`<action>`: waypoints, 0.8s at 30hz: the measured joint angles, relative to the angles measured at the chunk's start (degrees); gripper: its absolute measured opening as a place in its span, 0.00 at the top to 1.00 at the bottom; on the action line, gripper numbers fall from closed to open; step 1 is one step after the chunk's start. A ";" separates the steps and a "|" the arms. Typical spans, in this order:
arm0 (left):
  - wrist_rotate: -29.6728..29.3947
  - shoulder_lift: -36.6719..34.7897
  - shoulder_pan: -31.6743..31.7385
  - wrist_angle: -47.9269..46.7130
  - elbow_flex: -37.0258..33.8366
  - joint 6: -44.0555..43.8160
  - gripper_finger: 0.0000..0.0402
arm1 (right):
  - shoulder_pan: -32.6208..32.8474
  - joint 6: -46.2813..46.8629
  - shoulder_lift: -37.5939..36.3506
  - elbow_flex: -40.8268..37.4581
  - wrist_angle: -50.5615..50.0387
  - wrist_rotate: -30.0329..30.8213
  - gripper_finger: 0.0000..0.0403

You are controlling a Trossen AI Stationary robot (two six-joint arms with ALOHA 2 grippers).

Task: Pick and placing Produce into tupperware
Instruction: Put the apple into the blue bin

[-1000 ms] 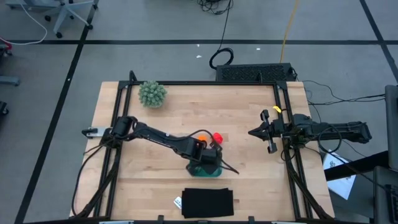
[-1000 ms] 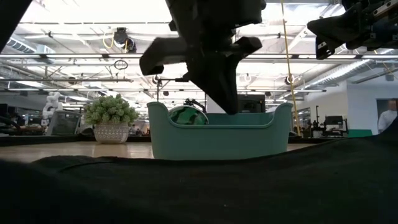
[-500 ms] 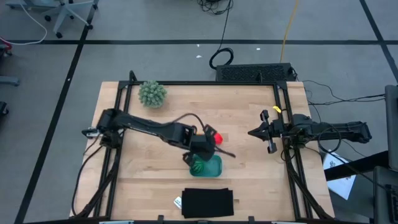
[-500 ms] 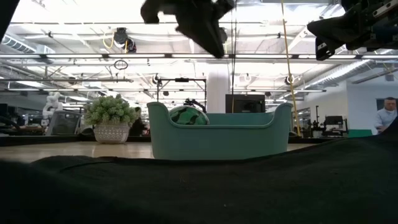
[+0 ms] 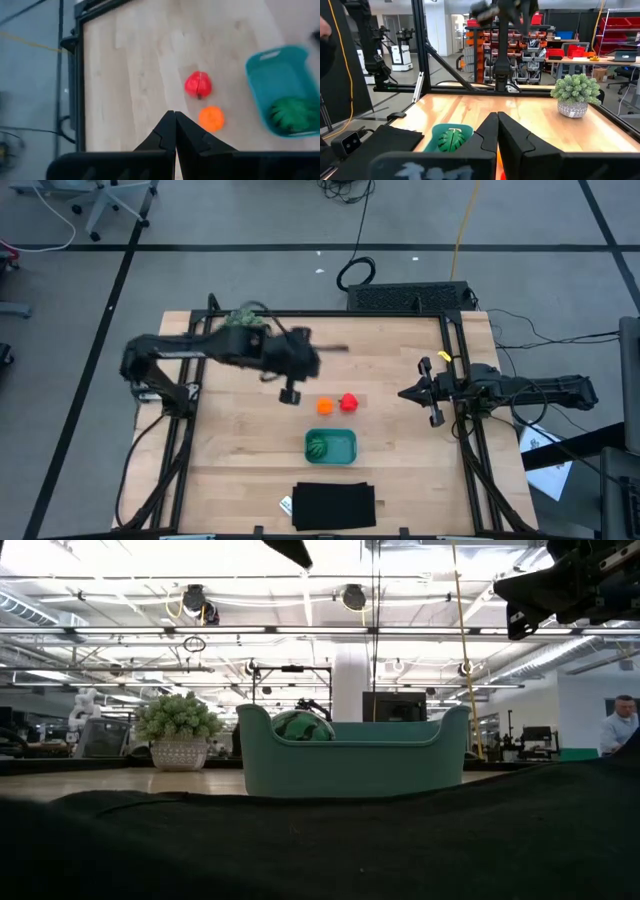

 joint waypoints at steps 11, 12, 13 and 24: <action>1.09 -19.79 1.53 12.99 -17.33 -7.68 1.00 | 0.00 0.02 -0.03 0.00 -0.03 -0.02 1.00; 0.41 -22.28 1.53 15.27 -20.87 -8.33 1.00 | -0.01 0.00 -0.04 0.00 -0.03 -0.02 1.00; -0.12 -24.79 1.53 18.45 -24.46 -9.23 1.00 | -0.01 -0.07 -0.05 0.00 -0.01 -0.02 1.00; 0.80 -43.80 3.73 50.12 -54.94 -19.36 1.00 | -0.02 -0.52 -0.03 0.00 0.47 0.01 1.00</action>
